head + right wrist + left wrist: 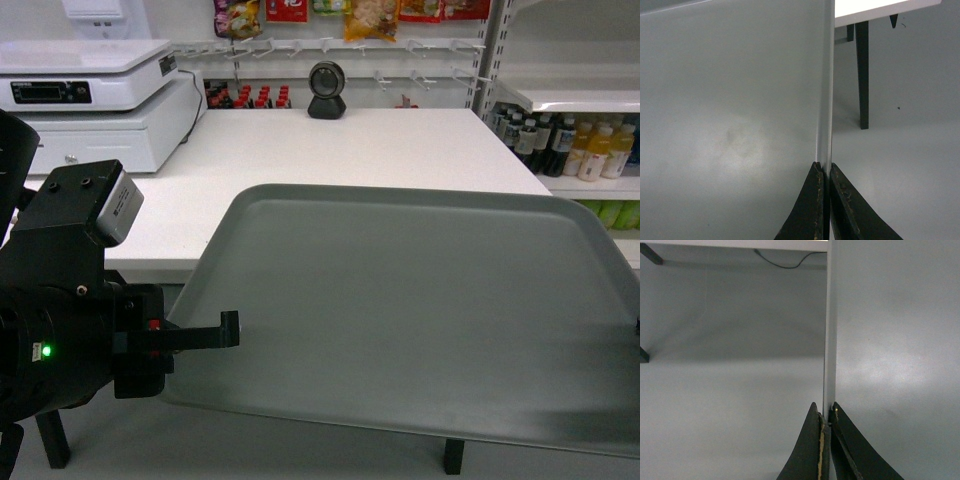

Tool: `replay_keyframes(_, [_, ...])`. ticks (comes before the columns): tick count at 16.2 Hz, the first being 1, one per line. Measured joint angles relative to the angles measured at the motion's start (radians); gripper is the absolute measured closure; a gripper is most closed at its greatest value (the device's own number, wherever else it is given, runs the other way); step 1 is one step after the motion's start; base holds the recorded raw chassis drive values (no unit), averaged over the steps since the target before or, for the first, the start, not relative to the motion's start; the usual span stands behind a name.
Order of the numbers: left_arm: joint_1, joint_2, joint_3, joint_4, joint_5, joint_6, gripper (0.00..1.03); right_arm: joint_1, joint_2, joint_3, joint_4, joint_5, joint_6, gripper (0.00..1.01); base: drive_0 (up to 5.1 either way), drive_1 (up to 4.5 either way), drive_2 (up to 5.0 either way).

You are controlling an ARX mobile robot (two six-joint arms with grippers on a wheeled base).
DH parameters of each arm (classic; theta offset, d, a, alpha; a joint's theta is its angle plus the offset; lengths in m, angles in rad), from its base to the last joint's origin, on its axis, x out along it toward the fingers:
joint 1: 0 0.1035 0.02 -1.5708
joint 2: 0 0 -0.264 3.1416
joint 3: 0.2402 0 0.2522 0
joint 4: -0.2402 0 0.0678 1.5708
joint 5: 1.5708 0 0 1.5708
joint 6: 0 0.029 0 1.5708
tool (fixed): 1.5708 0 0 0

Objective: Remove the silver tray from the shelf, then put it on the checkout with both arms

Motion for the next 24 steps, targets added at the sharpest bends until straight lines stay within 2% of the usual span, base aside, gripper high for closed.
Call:
replay_keyframes(21, [0.0,0.0,0.0,0.0,0.0,0.0,1.0,0.0,0.001,0.0,0.0,0.001,0.0,0.99,0.0,4.19,-4.1])
replay_keyframes(24, [0.0,0.0,0.002,0.0,0.0,0.0,1.0,0.0,0.003,0.001,0.0,0.001,0.0,0.99,0.0,0.0,0.0])
